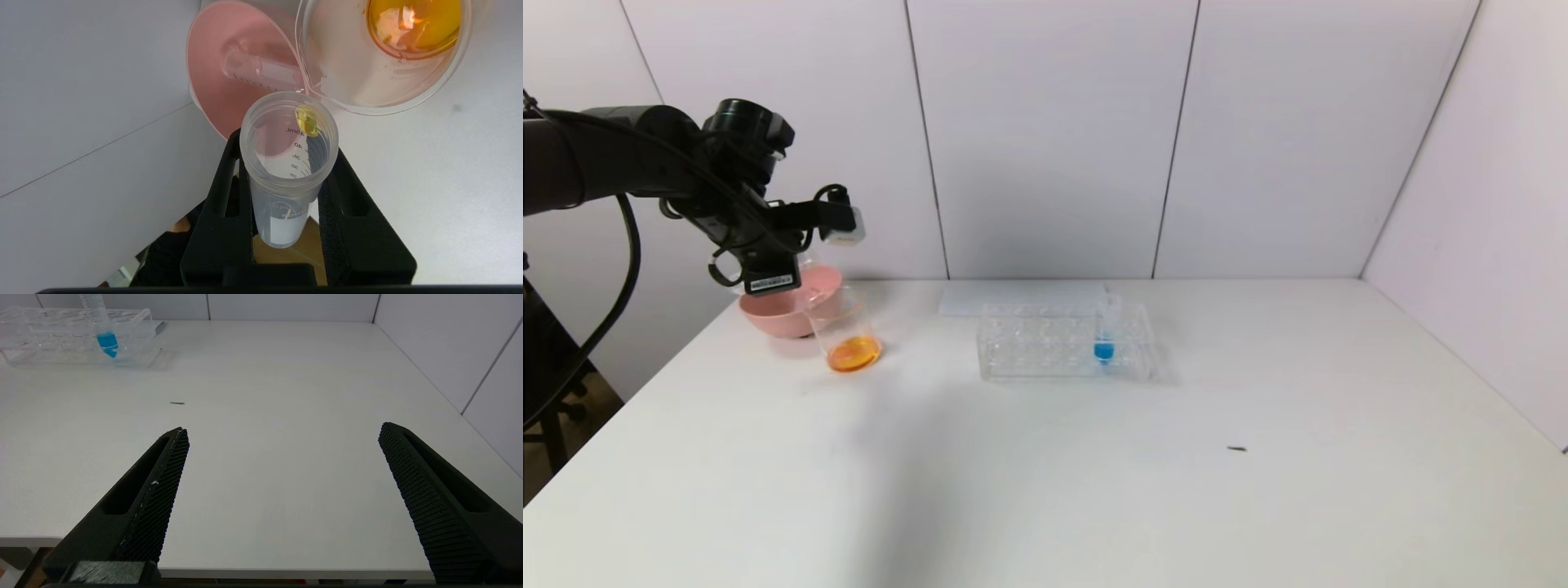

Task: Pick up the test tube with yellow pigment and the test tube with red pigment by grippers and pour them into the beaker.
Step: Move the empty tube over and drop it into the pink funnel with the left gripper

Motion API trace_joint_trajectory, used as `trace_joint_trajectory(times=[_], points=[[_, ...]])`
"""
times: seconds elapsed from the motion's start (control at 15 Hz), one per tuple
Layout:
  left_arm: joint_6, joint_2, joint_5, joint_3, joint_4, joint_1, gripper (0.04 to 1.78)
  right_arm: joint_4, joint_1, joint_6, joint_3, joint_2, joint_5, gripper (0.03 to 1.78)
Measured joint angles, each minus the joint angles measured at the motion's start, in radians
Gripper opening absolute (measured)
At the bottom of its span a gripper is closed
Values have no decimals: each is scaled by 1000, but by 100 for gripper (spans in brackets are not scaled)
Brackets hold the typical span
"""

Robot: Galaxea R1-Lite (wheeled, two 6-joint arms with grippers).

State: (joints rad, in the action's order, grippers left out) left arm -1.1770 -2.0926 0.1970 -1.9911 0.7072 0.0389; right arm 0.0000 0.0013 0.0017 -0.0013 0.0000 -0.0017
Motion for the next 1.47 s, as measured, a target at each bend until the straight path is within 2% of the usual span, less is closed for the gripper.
trace_joint_trajectory(times=[0.53, 0.93, 1.47], points=[[205, 42, -199, 3, -12, -5, 47, 0, 0, 0, 0, 0, 0, 170], [446, 74, -423, 5, -33, -49, 47, 0, 0, 0, 0, 0, 0, 170], [660, 114, -586, 51, -118, -127, 47, 0, 0, 0, 0, 0, 0, 170]])
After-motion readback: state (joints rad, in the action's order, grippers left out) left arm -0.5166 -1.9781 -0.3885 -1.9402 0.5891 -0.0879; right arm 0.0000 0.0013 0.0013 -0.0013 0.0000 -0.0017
